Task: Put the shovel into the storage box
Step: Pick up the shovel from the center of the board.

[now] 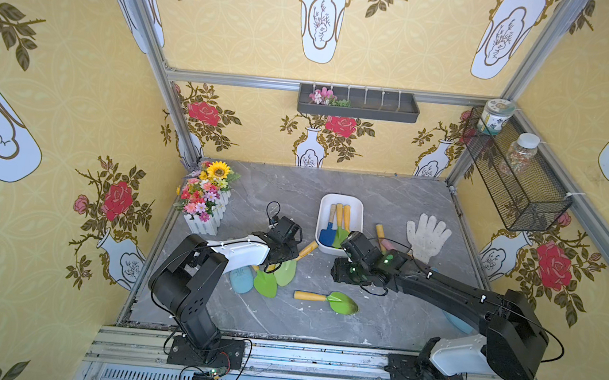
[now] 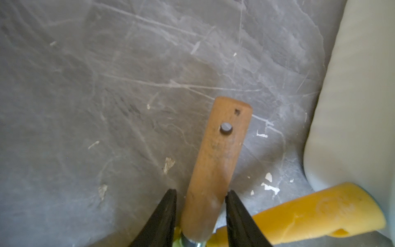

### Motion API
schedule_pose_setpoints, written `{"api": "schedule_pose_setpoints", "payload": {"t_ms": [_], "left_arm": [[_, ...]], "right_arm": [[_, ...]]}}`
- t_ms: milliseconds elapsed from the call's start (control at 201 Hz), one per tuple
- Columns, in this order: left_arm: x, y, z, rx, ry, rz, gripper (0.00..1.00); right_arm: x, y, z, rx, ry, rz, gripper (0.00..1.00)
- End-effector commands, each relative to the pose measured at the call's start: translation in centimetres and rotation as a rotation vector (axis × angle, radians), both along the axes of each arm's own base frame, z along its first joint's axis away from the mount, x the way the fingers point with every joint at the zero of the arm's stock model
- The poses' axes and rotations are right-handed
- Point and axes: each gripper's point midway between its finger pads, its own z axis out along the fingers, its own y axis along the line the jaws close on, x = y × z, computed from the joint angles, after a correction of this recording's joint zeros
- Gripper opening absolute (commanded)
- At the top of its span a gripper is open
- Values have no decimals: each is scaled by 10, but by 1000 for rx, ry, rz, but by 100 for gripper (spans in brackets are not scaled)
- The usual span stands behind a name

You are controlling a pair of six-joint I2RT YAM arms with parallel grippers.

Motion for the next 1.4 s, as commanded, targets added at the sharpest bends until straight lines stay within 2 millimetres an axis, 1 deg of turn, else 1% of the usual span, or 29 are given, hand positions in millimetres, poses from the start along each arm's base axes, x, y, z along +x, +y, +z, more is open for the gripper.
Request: {"api": "schedule_pose_setpoints", "payload": {"t_ms": [0,344,737,916,996,1220,1394], "left_arm": [[2,2,-4,30,2,-20,38],[0,4,-6,42,9,-19,29],[0,6,5,43,-13,-20,26],[-1,6,11,34,-24,-25,21],[-1,4,17,23,-34,-31,19],[3,-3,40,5,-74,-51,19],[9,-13,59,-23,-109,-73,19]], "right_arm": [[5,3,1,10,-20,-8,62],[7,3,6,10,-31,-6,62],[8,4,9,10,-36,-3,62],[8,4,13,11,-42,-1,62],[9,4,14,10,-46,-1,62],[10,1,17,3,-56,-6,62],[10,-4,18,4,-60,-24,62]]}}
